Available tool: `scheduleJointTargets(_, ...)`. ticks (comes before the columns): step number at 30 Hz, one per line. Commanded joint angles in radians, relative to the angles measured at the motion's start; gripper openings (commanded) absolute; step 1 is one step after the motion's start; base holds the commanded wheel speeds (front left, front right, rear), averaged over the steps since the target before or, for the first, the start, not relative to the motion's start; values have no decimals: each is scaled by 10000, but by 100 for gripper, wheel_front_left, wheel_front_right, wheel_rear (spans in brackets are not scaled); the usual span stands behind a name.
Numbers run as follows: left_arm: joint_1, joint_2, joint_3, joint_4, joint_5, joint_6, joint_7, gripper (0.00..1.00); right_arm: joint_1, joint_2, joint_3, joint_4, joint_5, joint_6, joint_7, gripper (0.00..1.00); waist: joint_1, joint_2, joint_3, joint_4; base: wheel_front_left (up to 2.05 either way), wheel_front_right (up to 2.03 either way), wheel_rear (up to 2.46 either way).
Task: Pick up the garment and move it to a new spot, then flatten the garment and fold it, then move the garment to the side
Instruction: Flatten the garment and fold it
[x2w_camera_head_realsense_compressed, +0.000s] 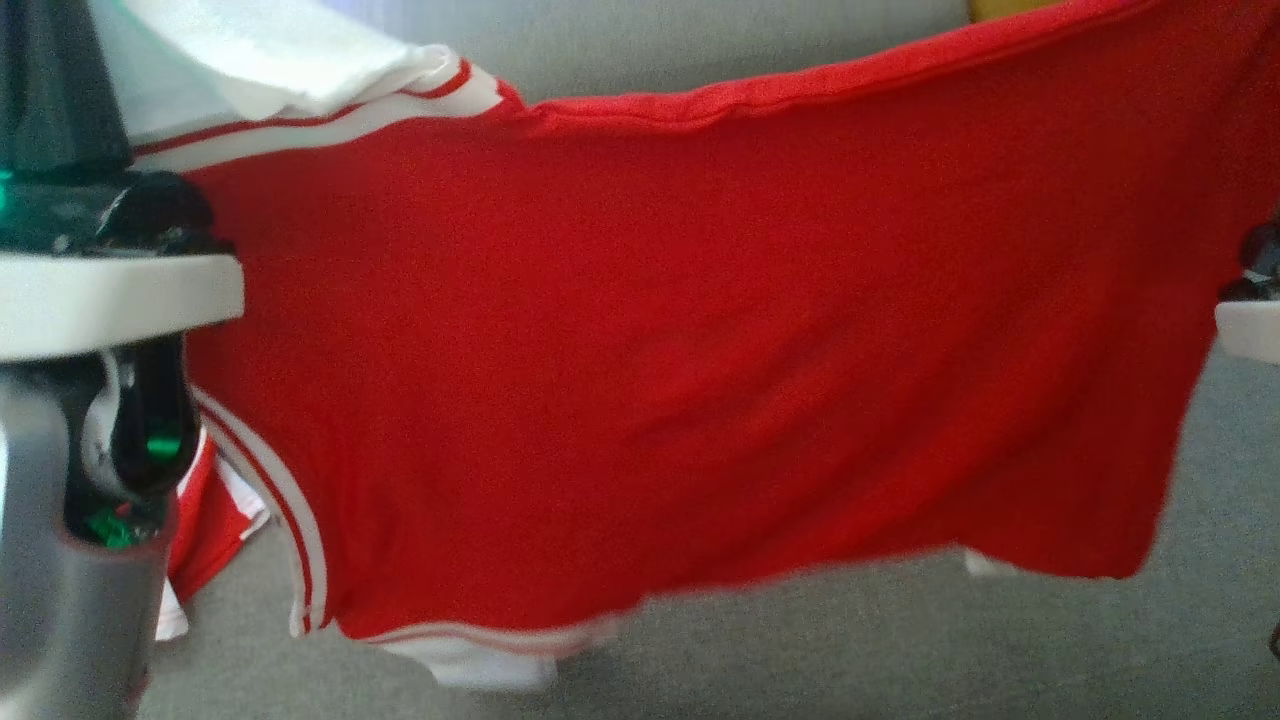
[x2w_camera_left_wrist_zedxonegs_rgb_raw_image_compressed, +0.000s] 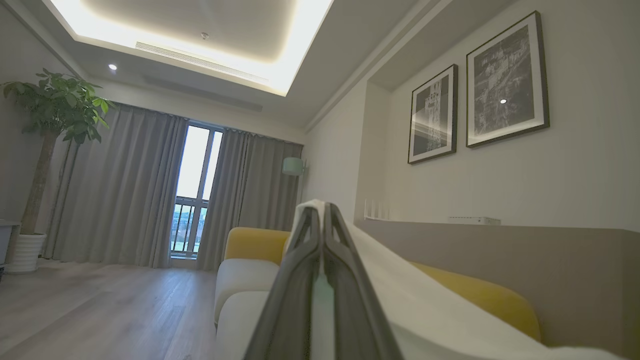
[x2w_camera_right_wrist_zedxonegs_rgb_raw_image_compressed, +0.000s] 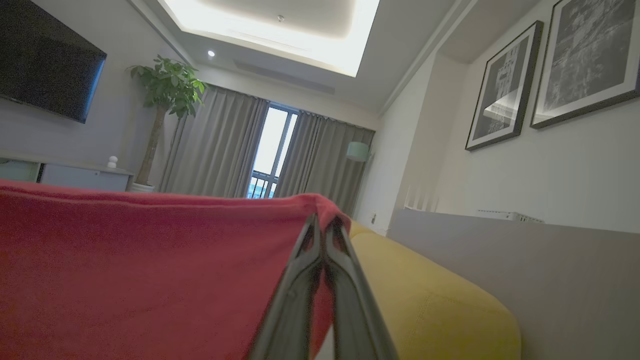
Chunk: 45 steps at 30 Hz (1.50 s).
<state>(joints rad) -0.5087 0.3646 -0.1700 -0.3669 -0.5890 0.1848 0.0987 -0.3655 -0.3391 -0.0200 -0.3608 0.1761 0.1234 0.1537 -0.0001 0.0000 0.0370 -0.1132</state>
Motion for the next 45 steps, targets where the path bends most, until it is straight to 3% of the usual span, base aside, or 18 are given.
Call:
scheduleJointTargets(1,-877,482,237,79,42,-86,270,0,-552,-203,124,-69,162,73,187,0,1,0,583,29,0,0,0)
scheduleJointTargets(7,-2815,687,-230,1984,297,-693,531,0,-2477,-434,613,1547,490,73,210,0,1,0,1886,11,0,0,0)
scheduleJointTargets(12,-5595,602,-793,4934,814,-1558,166,0,-5571,-511,1386,4669,507,73,-388,0,1,0,2928,33,0,0,0)
scheduleJointTargets(18,-8970,289,-794,7963,1370,-1938,-1233,0,-9128,-365,1646,7996,-104,73,-2033,0,1,0,3619,235,0,0,0)
scheduleJointTargets(23,-10297,18,-875,9569,1550,-2273,-2472,0,-10496,-182,1617,9866,-562,73,-3570,0,1,0,3746,417,0,0,0)
scheduleJointTargets(29,-9826,-413,-1288,10900,1405,-2781,-3127,0,-9807,-98,1855,11551,-599,73,-4039,0,1,0,3820,626,0,0,0)
scheduleJointTargets(33,-8712,-604,-1700,11480,1367,-2965,-3334,0,-8832,-123,2550,12608,-386,73,-4057,0,1,0,3743,775,0,0,0)
scheduleJointTargets(39,-6342,-502,-2294,11931,1270,-3100,-3495,0,-7126,-322,4747,13449,851,73,-3394,0,1,0,3247,999,0,0,0)
scheduleJointTargets(45,-3984,-136,-3135,11633,944,-3146,-3259,0,-5603,-1437,7210,12580,2829,73,-2477,0,1,0,2462,1187,0,0,0)
